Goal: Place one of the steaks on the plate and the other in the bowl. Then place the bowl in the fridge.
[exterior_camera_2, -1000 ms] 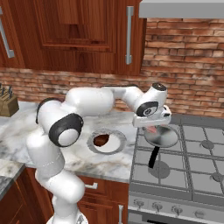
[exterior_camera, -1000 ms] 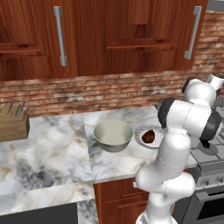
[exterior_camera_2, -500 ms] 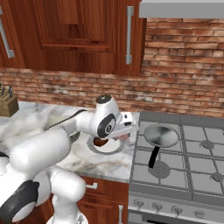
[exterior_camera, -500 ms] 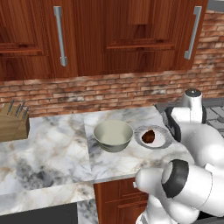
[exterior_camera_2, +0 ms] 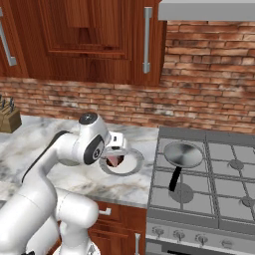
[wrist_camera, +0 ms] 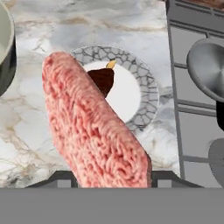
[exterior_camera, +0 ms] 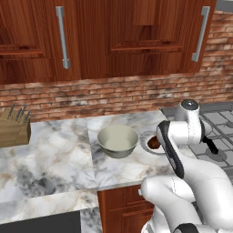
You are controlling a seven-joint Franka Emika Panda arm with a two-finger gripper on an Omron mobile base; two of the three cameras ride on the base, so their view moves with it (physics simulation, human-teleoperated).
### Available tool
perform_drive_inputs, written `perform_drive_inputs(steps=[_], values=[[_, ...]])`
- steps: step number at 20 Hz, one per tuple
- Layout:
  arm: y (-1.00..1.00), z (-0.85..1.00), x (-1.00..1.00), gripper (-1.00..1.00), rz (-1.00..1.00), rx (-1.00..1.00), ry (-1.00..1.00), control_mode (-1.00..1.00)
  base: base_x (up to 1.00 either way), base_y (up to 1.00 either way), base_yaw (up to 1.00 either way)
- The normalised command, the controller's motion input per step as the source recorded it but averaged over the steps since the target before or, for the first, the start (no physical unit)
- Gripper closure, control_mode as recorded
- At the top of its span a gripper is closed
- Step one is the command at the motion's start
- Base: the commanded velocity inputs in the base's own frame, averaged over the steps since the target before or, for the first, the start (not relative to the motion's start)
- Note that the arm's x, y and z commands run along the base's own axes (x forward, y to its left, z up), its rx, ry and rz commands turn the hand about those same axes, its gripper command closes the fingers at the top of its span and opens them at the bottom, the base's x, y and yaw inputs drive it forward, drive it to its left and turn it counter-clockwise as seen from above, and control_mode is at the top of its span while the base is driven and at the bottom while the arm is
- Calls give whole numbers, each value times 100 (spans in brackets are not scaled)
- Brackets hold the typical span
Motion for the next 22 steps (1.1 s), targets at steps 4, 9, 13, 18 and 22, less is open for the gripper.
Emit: perform_drive_inputs(steps=[4,9,13,18,22], values=[[49,28,0,100,-6,13,1,-100,0,0,0],[23,49,0,100,1,7,11,-100,0,0,0],[99,-1,0,100,0,15,3,-100,0,0,0],[100,9,0,100,-1,2,13,-100,0,0,0],[78,0,0,100,-10,-12,21,-100,0,0,0]])
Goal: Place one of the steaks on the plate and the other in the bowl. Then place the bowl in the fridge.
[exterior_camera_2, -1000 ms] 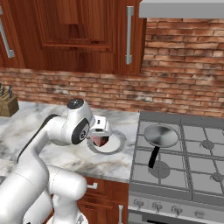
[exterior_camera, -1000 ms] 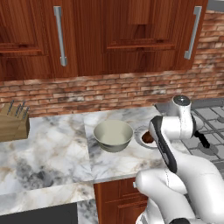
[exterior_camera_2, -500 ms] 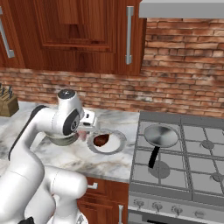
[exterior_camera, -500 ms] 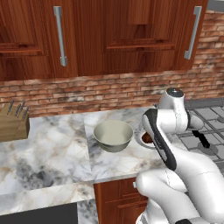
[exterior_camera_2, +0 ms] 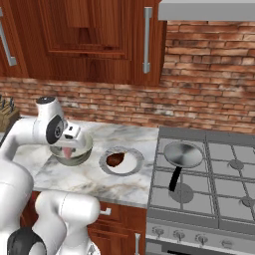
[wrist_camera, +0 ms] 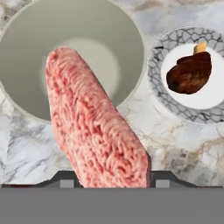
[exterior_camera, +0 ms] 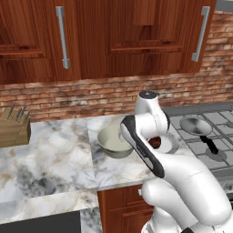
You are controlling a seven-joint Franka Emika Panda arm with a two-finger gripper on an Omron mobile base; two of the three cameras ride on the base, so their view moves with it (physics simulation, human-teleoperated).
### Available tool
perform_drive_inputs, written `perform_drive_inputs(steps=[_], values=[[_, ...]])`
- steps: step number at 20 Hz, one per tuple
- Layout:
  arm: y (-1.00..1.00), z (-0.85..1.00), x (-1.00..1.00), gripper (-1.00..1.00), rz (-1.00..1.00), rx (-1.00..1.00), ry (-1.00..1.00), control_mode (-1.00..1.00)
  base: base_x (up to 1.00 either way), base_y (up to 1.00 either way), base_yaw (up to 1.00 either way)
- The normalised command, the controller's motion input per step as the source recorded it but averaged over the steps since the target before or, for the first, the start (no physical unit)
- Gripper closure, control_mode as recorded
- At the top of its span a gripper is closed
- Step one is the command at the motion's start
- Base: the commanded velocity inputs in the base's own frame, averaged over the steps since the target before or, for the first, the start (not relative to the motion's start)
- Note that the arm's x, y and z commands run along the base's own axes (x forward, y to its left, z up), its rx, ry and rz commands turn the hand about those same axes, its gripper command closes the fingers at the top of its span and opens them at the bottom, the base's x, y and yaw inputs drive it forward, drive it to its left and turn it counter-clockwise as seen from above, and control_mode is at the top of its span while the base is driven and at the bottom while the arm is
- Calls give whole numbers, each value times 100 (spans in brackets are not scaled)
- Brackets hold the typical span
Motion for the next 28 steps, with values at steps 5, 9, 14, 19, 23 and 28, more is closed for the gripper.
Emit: perform_drive_inputs(steps=[5,9,14,19,23,28], values=[[8,-1,33,100,-16,-3,22,-100,0,0,0],[-4,0,31,100,0,6,8,-100,0,0,0],[25,-10,31,100,0,0,-2,-100,0,0,0],[7,-37,36,100,3,0,-7,-100,0,0,0],[0,-46,20,100,4,1,-5,-100,0,0,0],[0,-46,0,100,0,0,0,-100,0,0,0]])
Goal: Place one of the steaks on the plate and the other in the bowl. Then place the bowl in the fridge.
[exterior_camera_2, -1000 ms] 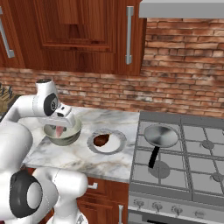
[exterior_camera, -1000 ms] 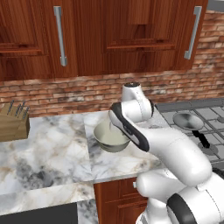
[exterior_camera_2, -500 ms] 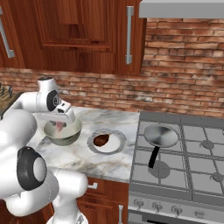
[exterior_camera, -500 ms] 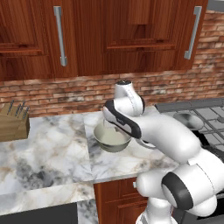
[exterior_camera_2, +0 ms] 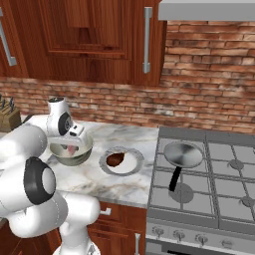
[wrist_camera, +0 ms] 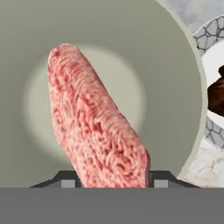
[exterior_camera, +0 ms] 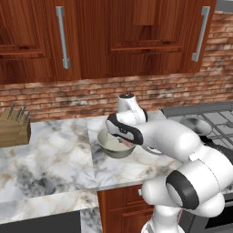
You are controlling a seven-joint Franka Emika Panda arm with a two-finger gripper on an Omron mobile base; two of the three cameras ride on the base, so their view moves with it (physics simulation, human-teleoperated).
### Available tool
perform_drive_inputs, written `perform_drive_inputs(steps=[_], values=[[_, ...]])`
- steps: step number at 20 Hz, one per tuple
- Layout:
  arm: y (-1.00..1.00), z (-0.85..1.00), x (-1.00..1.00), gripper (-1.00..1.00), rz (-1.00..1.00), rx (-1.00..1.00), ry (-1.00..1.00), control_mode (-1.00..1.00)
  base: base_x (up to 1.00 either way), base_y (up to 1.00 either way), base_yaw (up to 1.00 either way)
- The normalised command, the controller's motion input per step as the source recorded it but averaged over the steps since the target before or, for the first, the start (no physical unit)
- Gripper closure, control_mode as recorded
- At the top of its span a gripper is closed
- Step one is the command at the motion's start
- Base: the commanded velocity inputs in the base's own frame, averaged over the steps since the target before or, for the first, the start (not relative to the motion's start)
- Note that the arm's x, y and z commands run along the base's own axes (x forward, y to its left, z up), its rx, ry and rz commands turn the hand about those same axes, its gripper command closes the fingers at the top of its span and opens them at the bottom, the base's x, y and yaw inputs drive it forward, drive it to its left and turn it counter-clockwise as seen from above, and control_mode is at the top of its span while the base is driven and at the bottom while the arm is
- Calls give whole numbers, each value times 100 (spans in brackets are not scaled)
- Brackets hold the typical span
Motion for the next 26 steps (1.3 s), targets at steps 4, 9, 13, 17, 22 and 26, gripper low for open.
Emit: perform_drive_inputs(steps=[4,9,13,17,22,26], values=[[1,-23,0,100,0,0,0,-100,0,0,0],[0,0,1,-100,1,0,0,-100,0,0,0],[0,0,0,-100,1,0,0,-100,0,0,0],[0,0,2,-100,3,0,0,-100,0,0,0],[0,0,0,-100,3,0,0,-100,0,0,0],[0,6,-3,-100,0,0,2,-100,0,0,0]])
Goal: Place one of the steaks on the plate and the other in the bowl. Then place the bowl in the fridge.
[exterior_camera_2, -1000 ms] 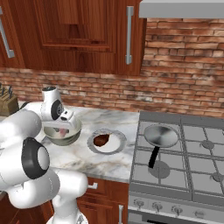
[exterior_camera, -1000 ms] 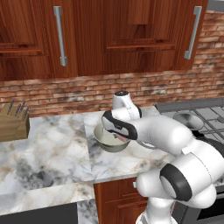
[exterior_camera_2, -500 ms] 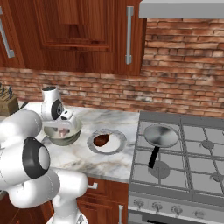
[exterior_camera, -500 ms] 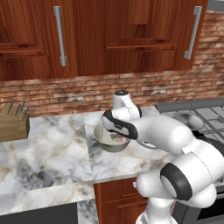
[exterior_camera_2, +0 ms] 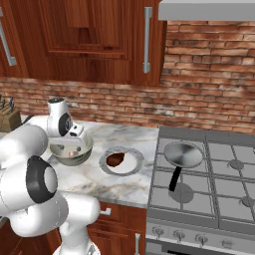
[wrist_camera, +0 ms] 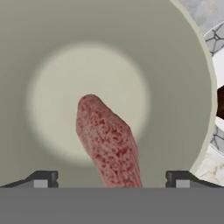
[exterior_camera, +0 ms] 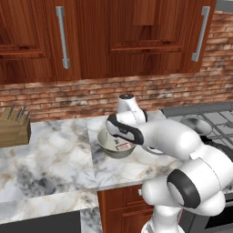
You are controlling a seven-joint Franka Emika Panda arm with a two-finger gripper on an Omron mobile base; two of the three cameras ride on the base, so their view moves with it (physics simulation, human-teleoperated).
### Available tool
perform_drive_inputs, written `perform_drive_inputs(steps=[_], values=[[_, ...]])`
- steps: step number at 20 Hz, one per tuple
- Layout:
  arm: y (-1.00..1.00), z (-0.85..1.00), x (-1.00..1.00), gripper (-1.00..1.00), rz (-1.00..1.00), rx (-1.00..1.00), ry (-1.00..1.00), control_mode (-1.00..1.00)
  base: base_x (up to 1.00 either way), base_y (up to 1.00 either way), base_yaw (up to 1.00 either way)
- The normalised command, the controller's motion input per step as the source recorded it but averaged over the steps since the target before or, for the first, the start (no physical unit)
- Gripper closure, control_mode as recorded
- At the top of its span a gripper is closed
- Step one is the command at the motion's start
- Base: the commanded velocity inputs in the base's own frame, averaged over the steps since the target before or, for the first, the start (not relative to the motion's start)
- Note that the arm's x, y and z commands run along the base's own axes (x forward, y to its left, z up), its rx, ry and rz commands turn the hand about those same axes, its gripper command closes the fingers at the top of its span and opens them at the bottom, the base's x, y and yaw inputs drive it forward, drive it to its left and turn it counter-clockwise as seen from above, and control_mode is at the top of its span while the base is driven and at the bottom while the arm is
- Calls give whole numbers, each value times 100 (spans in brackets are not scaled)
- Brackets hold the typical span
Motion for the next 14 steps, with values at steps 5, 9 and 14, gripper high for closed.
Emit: perform_drive_inputs(steps=[5,9,14], values=[[0,75,-50,-100,0,4,-2,-100,0,0,0],[-4,12,-71,-100,0,1,-9,-100,0,0,0],[-86,7,-65,-100,-7,5,-6,-100,0,0,0]])
